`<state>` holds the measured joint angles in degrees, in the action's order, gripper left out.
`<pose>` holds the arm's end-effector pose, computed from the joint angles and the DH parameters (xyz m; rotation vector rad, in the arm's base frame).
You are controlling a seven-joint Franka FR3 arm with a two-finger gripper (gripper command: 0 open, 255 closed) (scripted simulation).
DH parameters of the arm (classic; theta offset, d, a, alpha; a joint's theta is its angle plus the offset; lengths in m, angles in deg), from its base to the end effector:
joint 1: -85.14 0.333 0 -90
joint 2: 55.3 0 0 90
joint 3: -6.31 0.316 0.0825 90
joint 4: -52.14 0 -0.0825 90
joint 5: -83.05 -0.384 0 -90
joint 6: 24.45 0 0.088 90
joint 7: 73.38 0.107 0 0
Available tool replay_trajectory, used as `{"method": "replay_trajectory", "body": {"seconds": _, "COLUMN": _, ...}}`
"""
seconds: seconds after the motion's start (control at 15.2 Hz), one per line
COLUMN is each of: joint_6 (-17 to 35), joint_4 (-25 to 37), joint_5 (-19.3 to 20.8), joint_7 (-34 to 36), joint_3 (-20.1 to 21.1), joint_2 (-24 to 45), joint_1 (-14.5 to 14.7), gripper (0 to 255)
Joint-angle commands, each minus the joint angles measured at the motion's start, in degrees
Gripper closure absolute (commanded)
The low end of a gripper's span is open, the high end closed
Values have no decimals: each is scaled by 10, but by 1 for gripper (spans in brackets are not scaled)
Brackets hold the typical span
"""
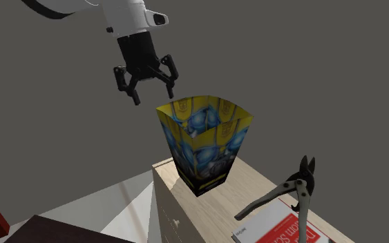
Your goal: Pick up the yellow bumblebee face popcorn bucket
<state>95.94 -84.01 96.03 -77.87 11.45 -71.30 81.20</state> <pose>0.4549 -0.0003 0.4321 2.9053 0.3072 -0.0073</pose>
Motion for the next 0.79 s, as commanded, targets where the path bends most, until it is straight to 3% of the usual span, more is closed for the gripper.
{"method": "replay_trajectory", "body": {"seconds": 0.0, "joint_6": 20, "joint_4": 9, "joint_5": 16, "joint_7": 3, "joint_3": 1, "joint_2": 29, "joint_1": -4, "gripper": 0}}
{"method": "replay_trajectory", "body": {"seconds": 0.59, "joint_6": 79, "joint_4": -23, "joint_5": 31, "joint_7": 23, "joint_3": 2, "joint_2": 58, "joint_1": -7, "gripper": 0}}
{"method": "replay_trajectory", "body": {"seconds": 0.66, "joint_6": 79, "joint_4": -24, "joint_5": 30, "joint_7": 23, "joint_3": 2, "joint_2": 58, "joint_1": -7, "gripper": 255}}
{"method": "replay_trajectory", "body": {"seconds": 0.73, "joint_6": 79, "joint_4": -23, "joint_5": 30, "joint_7": 24, "joint_3": 3, "joint_2": 58, "joint_1": -7, "gripper": 255}}
